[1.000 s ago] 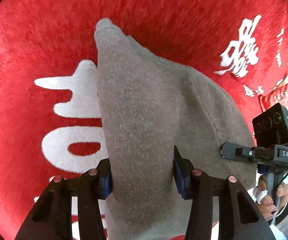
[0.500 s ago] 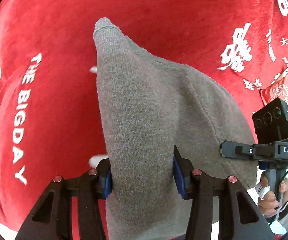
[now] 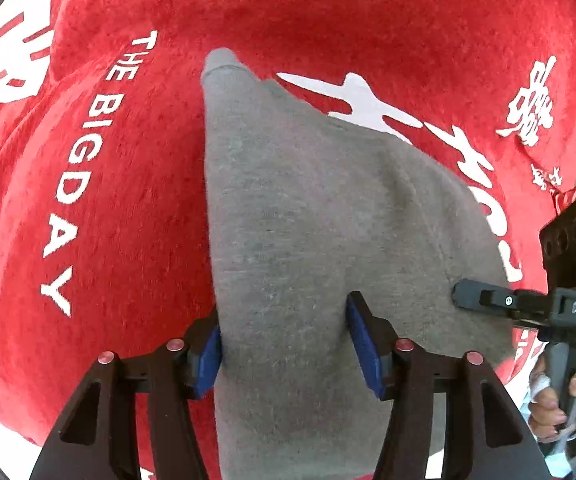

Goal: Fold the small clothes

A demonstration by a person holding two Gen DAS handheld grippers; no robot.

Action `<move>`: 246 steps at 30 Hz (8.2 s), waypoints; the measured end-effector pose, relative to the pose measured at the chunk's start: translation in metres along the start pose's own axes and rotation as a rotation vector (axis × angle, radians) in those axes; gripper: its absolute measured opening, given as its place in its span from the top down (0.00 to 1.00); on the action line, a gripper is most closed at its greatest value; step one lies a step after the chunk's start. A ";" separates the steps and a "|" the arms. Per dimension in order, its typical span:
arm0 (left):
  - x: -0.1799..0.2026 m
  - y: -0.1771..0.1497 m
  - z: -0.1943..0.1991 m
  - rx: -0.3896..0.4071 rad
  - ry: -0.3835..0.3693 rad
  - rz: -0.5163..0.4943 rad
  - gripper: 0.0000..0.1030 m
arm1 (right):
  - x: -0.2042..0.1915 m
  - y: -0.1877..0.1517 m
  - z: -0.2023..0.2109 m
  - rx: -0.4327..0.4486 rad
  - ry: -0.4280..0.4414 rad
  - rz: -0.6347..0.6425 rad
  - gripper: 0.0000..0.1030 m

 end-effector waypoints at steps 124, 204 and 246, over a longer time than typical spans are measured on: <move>-0.051 -0.044 0.081 -0.045 0.400 0.002 0.00 | -0.048 -0.071 0.060 0.034 -0.403 0.045 0.90; 0.005 -0.022 0.186 0.087 0.331 -0.035 0.00 | -0.142 -0.073 0.117 0.192 -0.600 0.149 0.12; 0.006 -0.027 0.189 0.087 0.339 -0.030 0.00 | -0.143 -0.076 0.116 0.194 -0.599 0.150 0.12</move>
Point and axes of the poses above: each gripper's, at about its wrist camera, not at the fingertips, and z roughly against the way its jaws point, x to its right, y to its top, the point moved 10 cm from there along -z, roughly the way its jaws point, and after that the axes turned 9 degrees about y, right-handed, at the moved point
